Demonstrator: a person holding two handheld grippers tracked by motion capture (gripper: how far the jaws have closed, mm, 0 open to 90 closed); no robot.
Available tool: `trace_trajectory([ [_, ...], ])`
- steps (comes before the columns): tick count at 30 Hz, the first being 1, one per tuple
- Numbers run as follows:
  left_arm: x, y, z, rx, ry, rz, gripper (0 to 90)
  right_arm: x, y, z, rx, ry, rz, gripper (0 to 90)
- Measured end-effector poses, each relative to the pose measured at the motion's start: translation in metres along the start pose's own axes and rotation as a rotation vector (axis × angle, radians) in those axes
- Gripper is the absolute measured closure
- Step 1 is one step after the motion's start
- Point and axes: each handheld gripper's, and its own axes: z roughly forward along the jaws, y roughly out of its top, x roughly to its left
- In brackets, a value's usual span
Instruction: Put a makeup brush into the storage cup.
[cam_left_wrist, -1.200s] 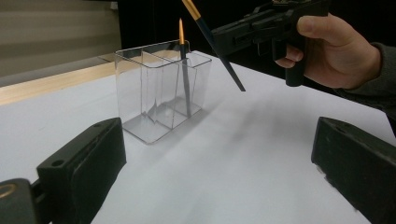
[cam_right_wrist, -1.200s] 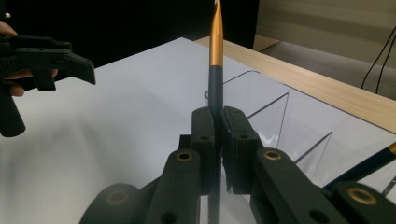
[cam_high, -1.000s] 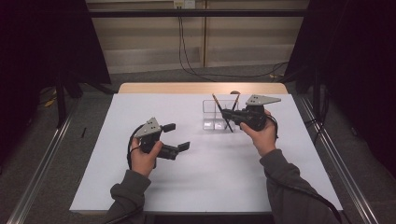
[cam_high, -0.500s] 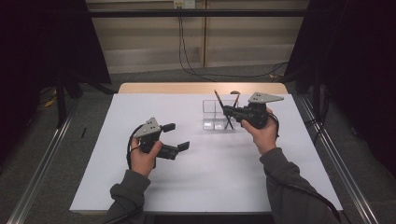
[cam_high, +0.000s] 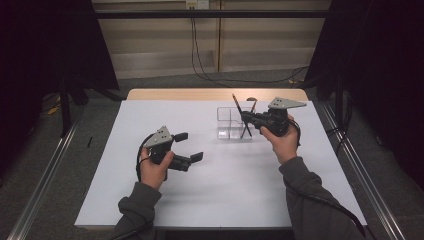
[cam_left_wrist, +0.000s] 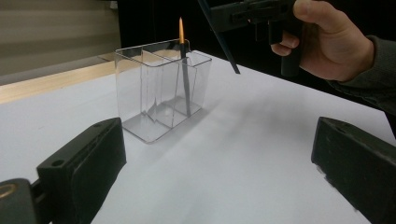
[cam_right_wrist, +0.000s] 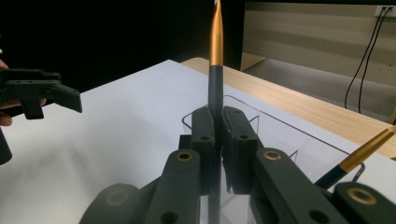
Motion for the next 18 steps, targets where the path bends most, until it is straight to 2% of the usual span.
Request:
trace_trajectory([
  [18, 0.0012, -0.0011, -0.0006, -0.005, 0.002, -0.011, 2.8, -0.0089, 0.0070, 0.0027, -0.034, -0.015, 0.005, 83.8],
])
